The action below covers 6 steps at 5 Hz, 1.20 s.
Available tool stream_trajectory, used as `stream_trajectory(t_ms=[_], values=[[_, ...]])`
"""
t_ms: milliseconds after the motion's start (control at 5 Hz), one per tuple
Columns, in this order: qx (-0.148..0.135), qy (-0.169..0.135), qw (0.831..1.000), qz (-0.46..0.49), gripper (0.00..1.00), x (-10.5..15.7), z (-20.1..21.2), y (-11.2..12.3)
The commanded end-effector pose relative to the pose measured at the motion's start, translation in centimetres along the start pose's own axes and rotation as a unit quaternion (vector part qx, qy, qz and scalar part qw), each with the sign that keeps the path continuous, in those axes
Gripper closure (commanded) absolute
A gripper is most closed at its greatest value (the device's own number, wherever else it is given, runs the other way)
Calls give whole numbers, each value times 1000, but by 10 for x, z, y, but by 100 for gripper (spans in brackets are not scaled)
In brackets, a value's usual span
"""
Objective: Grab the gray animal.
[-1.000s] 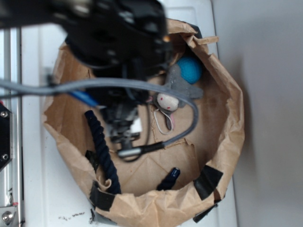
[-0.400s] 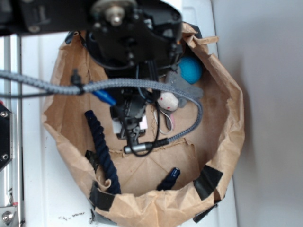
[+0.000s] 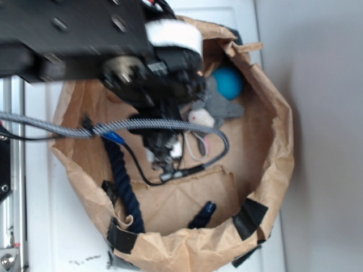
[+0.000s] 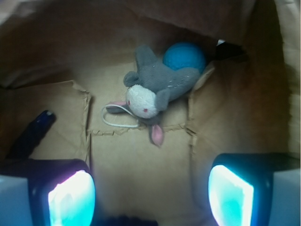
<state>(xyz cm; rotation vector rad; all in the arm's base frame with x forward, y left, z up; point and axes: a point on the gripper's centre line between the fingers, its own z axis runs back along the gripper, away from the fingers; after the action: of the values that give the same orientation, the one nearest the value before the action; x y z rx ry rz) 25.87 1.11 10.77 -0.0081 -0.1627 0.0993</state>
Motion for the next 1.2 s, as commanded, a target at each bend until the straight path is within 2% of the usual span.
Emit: stream_trajectory(t_ms=[0, 400, 800, 1000], values=[[23, -15, 996, 80, 0, 23, -26, -3], [28, -5, 983, 181, 0, 45, -33, -1], [43, -38, 976, 210, 0, 59, -51, -3], [63, -58, 974, 209, 0, 68, -72, -11]])
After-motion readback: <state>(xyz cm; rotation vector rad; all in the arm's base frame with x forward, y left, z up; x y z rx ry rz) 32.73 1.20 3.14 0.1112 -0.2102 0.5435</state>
